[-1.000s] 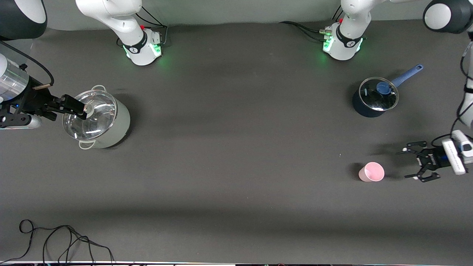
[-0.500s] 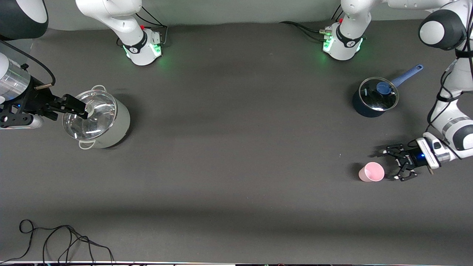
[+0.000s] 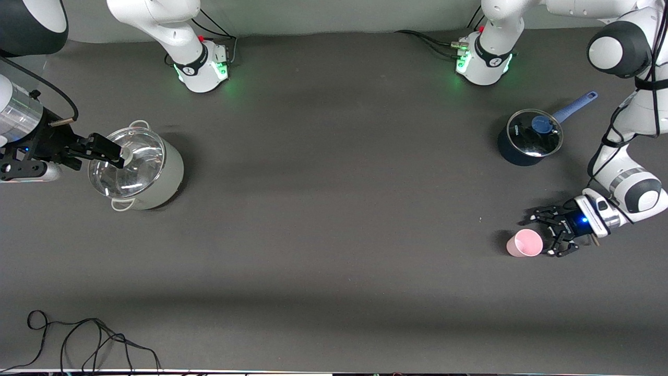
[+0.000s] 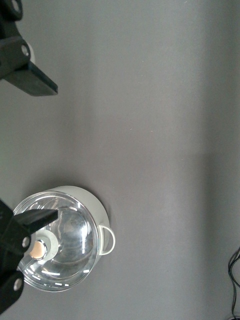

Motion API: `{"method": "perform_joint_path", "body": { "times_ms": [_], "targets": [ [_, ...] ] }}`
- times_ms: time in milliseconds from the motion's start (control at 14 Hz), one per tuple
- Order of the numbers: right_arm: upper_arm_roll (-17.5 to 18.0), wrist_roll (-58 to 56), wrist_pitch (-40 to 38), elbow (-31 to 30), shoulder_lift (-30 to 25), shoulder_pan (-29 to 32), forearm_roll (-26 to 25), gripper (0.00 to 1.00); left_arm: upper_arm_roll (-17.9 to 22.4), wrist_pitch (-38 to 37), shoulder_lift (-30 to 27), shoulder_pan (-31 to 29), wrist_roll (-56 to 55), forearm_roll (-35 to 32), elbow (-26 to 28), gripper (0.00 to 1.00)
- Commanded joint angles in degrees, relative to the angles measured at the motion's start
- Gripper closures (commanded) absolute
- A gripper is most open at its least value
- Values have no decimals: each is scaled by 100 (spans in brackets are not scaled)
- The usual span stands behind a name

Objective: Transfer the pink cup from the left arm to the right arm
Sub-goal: 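Lower the left gripper down beside the pink cup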

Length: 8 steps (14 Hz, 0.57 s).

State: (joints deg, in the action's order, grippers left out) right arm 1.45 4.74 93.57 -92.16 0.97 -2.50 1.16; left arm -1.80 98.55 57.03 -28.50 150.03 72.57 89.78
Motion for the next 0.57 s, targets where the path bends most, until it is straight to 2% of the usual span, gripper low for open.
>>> {"method": "perform_joint_path", "body": {
  "times_ms": [0,500],
  "targets": [
    [-22,-26,-32,40,9,-40,25,0,13,86,62,187,158,397,75,0],
    [-22,-26,-32,40,9,-40,33,0,-207,350,71,284,-139,583,110,0]
  ]
}}
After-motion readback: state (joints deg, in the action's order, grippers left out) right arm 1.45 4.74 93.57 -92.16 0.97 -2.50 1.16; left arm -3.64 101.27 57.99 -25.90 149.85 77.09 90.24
